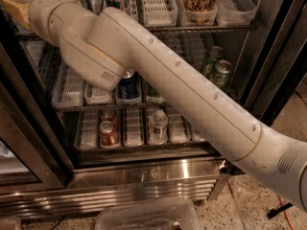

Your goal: Pick 7up can from top shelf of fridge

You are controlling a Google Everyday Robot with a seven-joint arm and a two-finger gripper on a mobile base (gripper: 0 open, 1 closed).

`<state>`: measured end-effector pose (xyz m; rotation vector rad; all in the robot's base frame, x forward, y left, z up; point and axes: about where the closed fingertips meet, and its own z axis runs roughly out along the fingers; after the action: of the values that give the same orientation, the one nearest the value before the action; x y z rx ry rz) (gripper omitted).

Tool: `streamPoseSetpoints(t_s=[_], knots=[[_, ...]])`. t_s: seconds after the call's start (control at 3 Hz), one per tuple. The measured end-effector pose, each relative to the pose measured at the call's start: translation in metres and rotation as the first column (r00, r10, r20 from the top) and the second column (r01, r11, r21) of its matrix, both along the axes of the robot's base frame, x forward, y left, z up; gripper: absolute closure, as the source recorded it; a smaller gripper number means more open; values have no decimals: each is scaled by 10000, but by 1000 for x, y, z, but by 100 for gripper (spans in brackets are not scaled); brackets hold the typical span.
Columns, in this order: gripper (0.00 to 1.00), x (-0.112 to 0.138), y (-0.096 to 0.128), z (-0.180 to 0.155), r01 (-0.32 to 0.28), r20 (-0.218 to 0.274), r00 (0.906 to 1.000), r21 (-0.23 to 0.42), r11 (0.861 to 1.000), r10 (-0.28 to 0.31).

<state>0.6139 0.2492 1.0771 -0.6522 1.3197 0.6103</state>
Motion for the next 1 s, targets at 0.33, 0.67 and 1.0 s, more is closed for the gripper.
streamPoseSetpoints(t_s=[0.33, 0.67, 1.0], knots=[[80, 0, 0, 0, -19, -24, 10000, 5, 10000, 19], [99, 0, 0, 0, -19, -24, 10000, 5, 10000, 19], [100, -2, 0, 3, -15, 20, 10000, 22, 10000, 15]])
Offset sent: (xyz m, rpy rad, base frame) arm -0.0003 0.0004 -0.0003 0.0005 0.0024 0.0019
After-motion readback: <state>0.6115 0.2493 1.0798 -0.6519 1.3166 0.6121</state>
